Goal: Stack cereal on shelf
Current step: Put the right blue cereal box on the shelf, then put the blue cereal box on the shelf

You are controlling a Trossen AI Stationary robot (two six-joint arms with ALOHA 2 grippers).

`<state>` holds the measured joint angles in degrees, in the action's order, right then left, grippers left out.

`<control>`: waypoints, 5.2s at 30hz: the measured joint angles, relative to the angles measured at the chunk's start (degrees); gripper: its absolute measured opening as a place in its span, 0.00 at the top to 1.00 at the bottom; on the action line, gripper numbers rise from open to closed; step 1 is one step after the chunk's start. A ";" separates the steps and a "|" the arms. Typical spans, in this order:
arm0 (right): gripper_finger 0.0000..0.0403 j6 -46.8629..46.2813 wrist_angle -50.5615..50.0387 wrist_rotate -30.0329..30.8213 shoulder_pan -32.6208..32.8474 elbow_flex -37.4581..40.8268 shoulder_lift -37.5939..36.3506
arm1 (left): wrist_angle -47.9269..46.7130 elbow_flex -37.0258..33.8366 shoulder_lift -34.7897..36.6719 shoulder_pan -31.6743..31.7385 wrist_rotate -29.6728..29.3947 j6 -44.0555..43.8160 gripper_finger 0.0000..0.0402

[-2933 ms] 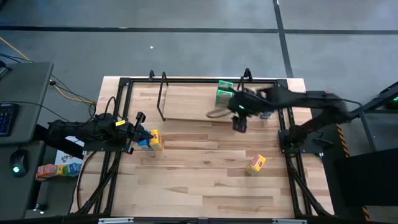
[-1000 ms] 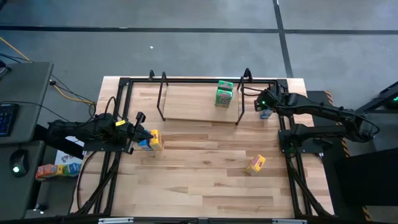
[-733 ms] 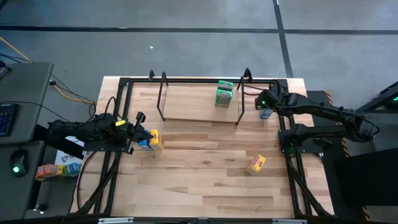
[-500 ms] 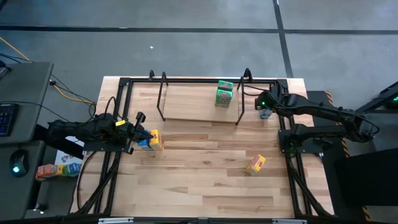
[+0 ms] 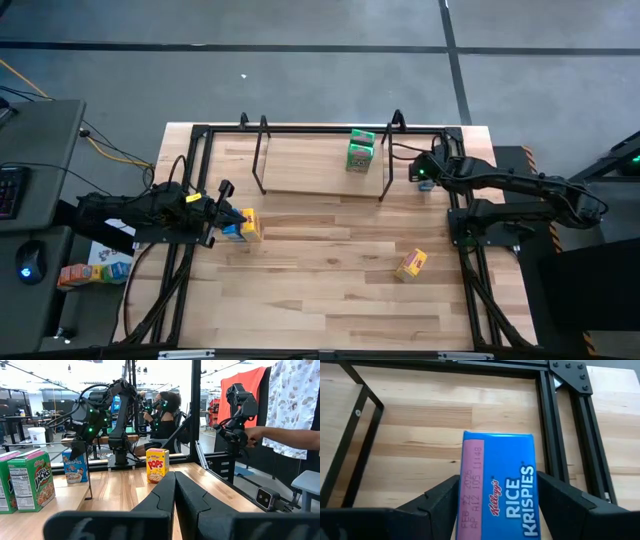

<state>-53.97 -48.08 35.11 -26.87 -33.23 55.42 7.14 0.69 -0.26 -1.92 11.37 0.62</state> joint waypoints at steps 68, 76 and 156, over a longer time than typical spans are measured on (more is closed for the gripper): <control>0.76 59.02 27.35 -11.28 16.75 -53.08 50.90 | -0.04 0.00 0.00 -0.01 0.00 0.00 1.00; 0.76 66.12 27.46 -20.15 11.03 -53.75 51.95 | 0.00 0.01 -0.01 0.00 0.00 0.00 1.00; 0.49 69.92 -5.77 -41.74 9.85 -70.58 48.02 | 0.00 0.02 -0.02 -0.01 0.00 -0.02 1.00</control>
<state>15.95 -53.85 -6.64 -17.03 -103.82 103.44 7.14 0.71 -0.27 -1.93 11.38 0.60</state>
